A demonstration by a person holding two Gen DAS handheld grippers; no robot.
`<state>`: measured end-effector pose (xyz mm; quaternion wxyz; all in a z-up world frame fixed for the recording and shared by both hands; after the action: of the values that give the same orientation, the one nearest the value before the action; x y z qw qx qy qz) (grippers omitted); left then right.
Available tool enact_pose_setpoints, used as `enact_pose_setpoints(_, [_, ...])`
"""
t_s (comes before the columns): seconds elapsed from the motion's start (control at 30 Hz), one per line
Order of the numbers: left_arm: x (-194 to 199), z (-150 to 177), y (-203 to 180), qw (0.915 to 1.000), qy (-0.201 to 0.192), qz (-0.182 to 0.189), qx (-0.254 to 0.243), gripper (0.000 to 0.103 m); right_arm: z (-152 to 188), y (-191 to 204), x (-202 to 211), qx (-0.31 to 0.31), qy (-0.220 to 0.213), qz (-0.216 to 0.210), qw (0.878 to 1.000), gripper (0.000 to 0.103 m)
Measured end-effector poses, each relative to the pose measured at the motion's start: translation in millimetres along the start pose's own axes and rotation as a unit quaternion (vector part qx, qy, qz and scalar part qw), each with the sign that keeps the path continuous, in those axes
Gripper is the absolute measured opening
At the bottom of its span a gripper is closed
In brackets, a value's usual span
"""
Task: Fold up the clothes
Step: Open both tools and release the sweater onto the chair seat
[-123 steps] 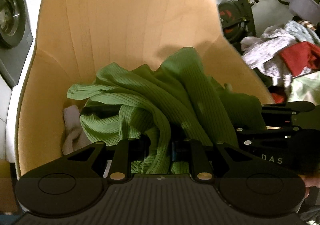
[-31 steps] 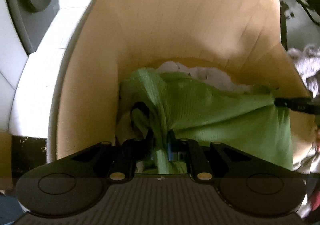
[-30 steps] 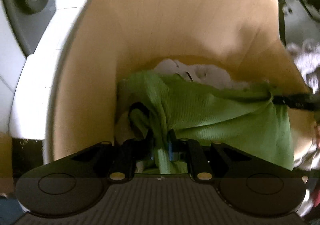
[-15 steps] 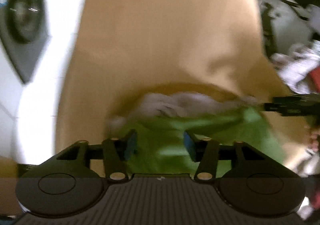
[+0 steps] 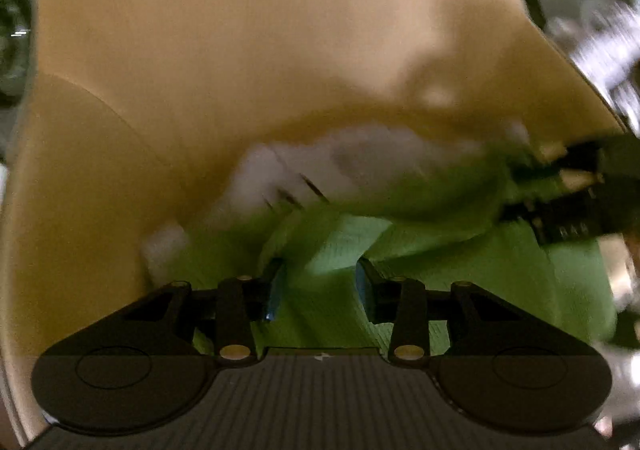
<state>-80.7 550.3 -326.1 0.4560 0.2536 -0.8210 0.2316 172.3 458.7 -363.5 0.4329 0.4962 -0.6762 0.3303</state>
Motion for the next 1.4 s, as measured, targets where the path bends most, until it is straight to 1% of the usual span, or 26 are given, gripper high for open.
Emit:
enact_pose_setpoints(0.07, [5.1, -12.5, 20.2, 0.9978, -0.031, -0.049, 0.033, 0.039, -6.1, -11.9, 5.8, -0.045, -0.017, 0.008, 0.999, 0.053])
enact_pose_setpoints(0.1, [10.6, -15.8, 30.4, 0.996, -0.042, -0.058, 0.054, 0.039, -9.1, -17.9, 8.7, -0.067, -0.026, 0.012, 0.997, 0.054])
enact_pose_setpoints(0.13, [16.1, -18.3, 39.0, 0.9947, -0.048, -0.054, 0.072, 0.039, -12.2, -23.9, 11.6, -0.09, -0.034, 0.016, 0.995, 0.054])
enact_pose_setpoints(0.2, [28.3, -19.0, 48.0, 0.9949, -0.046, -0.032, 0.083, 0.041, -18.2, -36.0, 17.5, -0.134, -0.051, 0.025, 0.989, 0.054])
enact_pose_setpoints(0.23, [34.9, -16.3, 48.2, 0.996, -0.04, -0.02, 0.078, 0.045, -20.2, -41.3, 20.6, -0.152, -0.058, 0.028, 0.986, 0.054])
enact_pose_setpoints(0.3, [49.2, -4.7, 44.0, 0.9977, -0.021, 0.008, 0.064, 0.047, -10.8, -41.2, 29.9, -0.126, -0.048, 0.022, 0.991, 0.057])
enact_pose_setpoints(0.37, [65.0, 12.4, 34.6, 0.9981, -0.002, 0.037, 0.05, 0.047, 6.5, -40.0, 41.3, -0.112, -0.036, 0.009, 0.993, 0.058])
enact_pose_setpoints(0.5, [92.0, 50.9, 1.3, 0.9948, 0.026, 0.092, 0.036, 0.046, 50.3, -30.8, 64.8, -0.111, -0.006, -0.029, 0.993, 0.058])
enact_pose_setpoints(0.53, [97.4, 59.8, -9.0, 0.9937, 0.032, 0.103, 0.032, 0.046, 60.3, -25.9, 66.9, -0.109, 0.002, -0.033, 0.994, 0.058])
enact_pose_setpoints(0.6, [99.1, 75.3, -26.5, 0.9915, 0.049, 0.117, 0.029, 0.046, 78.1, -18.1, 72.0, -0.102, 0.017, -0.034, 0.994, 0.058])
enact_pose_setpoints(0.67, [94.4, 86.3, -35.7, 0.9878, 0.066, 0.135, 0.04, 0.046, 95.6, -10.1, 76.1, -0.09, 0.03, -0.032, 0.995, 0.058])
enact_pose_setpoints(0.7, [90.6, 92.5, -40.9, 0.9869, 0.073, 0.138, 0.041, 0.046, 102.4, -7.8, 78.1, -0.087, 0.035, -0.032, 0.995, 0.058])
enact_pose_setpoints(0.8, [79.4, 104.0, -46.4, 0.9882, 0.079, 0.125, 0.04, 0.046, 115.9, -2.1, 79.3, -0.085, 0.039, -0.036, 0.995, 0.057])
enact_pose_setpoints(0.97, [60.9, 111.2, -33.6, 0.9937, 0.075, 0.068, 0.048, 0.046, 118.0, 6.7, 70.9, -0.095, 0.028, -0.042, 0.994, 0.057])
enact_pose_setpoints(1.03, [54.4, 114.4, -28.1, 0.9941, 0.08, 0.058, 0.045, 0.047, 117.6, 11.5, 68.8, -0.089, 0.022, -0.045, 0.995, 0.057])
enact_pose_setpoints(1.1, [47.7, 119.6, -19.1, 0.9934, 0.09, 0.051, 0.05, 0.046, 118.3, 13.7, 63.7, -0.084, 0.027, -0.05, 0.995, 0.058])
enact_pose_setpoints(1.17, [42.8, 124.1, -10.5, 0.9926, 0.098, 0.046, 0.056, 0.04, 120.8, 12.5, 56.2, -0.081, 0.036, -0.052, 0.995, 0.058])
enact_pose_setpoints(1.2, [40.3, 126.3, -6.3, 0.9921, 0.102, 0.044, 0.059, 0.031, 122.1, 10.5, 50.4, -0.08, 0.041, -0.051, 0.995, 0.058])
enact_pose_setpoints(1.23, [38.4, 128.0, -2.4, 0.9916, 0.105, 0.043, 0.062, 0.026, 123.1, 8.3, 45.0, -0.079, 0.046, -0.052, 0.994, 0.058])
enact_pose_setpoints(1.3, [35.5, 130.5, 4.3, 0.9907, 0.107, 0.044, 0.072, 0.023, 124.5, 4.4, 38.0, -0.073, 0.05, -0.06, 0.994, 0.058])
enact_pose_setpoints(1.4, [33.3, 129.5, 3.9, 0.9903, 0.11, 0.041, 0.074, 0.023, 121.7, 3.0, 33.5, -0.063, 0.056, -0.064, 0.994, 0.058])
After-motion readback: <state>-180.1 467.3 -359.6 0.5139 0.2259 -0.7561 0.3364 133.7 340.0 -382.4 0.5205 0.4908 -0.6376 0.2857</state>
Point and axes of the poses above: each gripper's, at about its wrist camera, not at the fingertips, and x roughly against the way its jaws point, y to its left, z to its underside, the point moved 2 cm from there along -x, roughly the way its jaws point, and after that the axes turned 4 degrees about z, right-handed, at the moved point
